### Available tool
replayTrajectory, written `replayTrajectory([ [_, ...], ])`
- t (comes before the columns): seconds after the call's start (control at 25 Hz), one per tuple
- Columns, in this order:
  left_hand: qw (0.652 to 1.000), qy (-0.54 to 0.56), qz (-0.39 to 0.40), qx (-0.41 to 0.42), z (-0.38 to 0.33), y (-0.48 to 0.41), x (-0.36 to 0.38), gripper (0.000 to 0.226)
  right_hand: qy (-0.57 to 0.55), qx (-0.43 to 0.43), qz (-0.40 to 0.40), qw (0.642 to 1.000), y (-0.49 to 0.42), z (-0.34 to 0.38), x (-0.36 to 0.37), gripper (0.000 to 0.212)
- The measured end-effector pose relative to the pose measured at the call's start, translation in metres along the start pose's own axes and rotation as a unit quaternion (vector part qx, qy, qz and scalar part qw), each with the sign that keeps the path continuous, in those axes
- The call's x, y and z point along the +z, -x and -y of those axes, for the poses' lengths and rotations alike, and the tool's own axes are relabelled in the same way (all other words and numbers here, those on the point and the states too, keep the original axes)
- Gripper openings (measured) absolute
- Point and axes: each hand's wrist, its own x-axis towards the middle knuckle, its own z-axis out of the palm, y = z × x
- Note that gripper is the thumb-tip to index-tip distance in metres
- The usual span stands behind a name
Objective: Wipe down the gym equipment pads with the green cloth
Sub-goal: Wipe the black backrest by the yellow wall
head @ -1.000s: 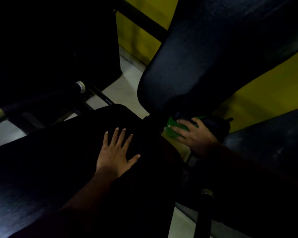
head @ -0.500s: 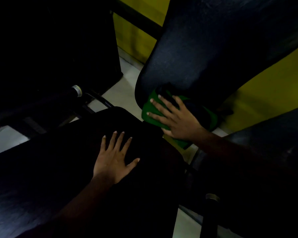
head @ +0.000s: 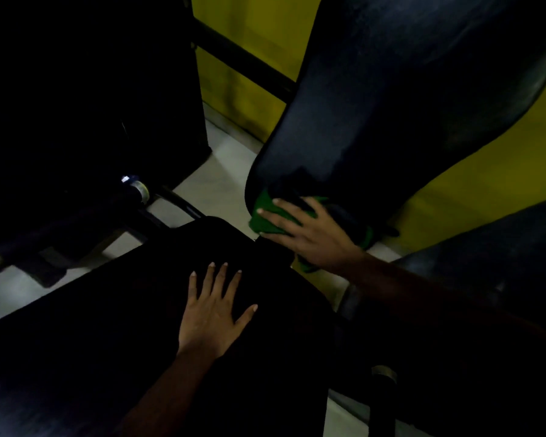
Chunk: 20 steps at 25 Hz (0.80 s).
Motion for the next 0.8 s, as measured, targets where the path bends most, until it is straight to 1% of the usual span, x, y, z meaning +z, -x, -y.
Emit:
replayTrajectory([
  [0.04, 0.998, 0.056, -0.001, -0.008, 0.001, -0.001, -0.004, 0.085, 0.013, -0.007, 0.023, 1.0, -0.021, 0.003, 0.006, 0.048],
  [0.08, 0.991, 0.13, -0.02, -0.022, 0.002, -0.001, -0.006, 0.088, 0.017, -0.018, 0.054, 0.998, -0.035, 0.006, 0.014, 0.052],
  [0.12, 0.974, 0.222, -0.023, -0.045, 0.004, -0.004, -0.012, 0.087, 0.014, -0.027, 0.097, 0.995, -0.04, 0.008, 0.019, 0.053],
  [0.16, 0.95, 0.306, -0.029, -0.061, 0.009, -0.011, -0.02, 0.081, 0.008, -0.029, 0.124, 0.992, -0.043, 0.008, 0.022, 0.054],
  [0.2, 0.928, 0.365, -0.041, -0.06, 0.014, -0.02, -0.029, 0.073, 0.002, -0.029, 0.142, 0.989, -0.044, 0.007, 0.022, 0.053],
  [0.24, 0.912, 0.402, -0.062, -0.055, 0.017, -0.032, -0.039, 0.065, -0.005, -0.031, 0.142, 0.989, -0.046, 0.006, 0.023, 0.053],
  [0.32, 0.878, 0.462, -0.106, -0.062, 0.018, -0.061, -0.058, 0.056, -0.01, -0.026, 0.12, 0.992, -0.05, 0.0, 0.023, 0.051],
  [0.36, 0.862, 0.489, -0.114, -0.07, 0.019, -0.077, -0.066, 0.056, -0.007, -0.015, 0.102, 0.995, -0.054, -0.005, 0.021, 0.05],
  [0.48, 0.81, 0.57, -0.12, -0.066, 0.018, -0.122, -0.083, 0.053, 0.01, 0.04, 0.007, 0.999, -0.064, -0.026, 0.018, 0.046],
  [0.6, 0.777, 0.617, -0.117, -0.03, 0.002, -0.163, -0.098, 0.047, 0.028, 0.106, -0.039, 0.993, -0.069, -0.066, 0.005, 0.046],
  [0.64, 0.767, 0.632, -0.109, -0.007, -0.007, -0.175, -0.105, 0.048, 0.029, 0.132, -0.048, 0.99, -0.068, -0.081, 0.0, 0.047],
  [0.72, 0.745, 0.661, -0.083, 0.032, -0.023, -0.193, -0.119, 0.059, 0.027, 0.183, -0.065, 0.981, -0.059, -0.107, -0.013, 0.051],
  [0.76, 0.737, 0.671, -0.07, 0.045, -0.03, -0.198, -0.123, 0.063, 0.03, 0.207, -0.068, 0.975, -0.05, -0.119, -0.02, 0.055],
  [0.8, 0.736, 0.672, -0.064, 0.052, -0.033, -0.202, -0.125, 0.065, 0.038, 0.235, -0.068, 0.969, -0.039, -0.129, -0.026, 0.059],
])
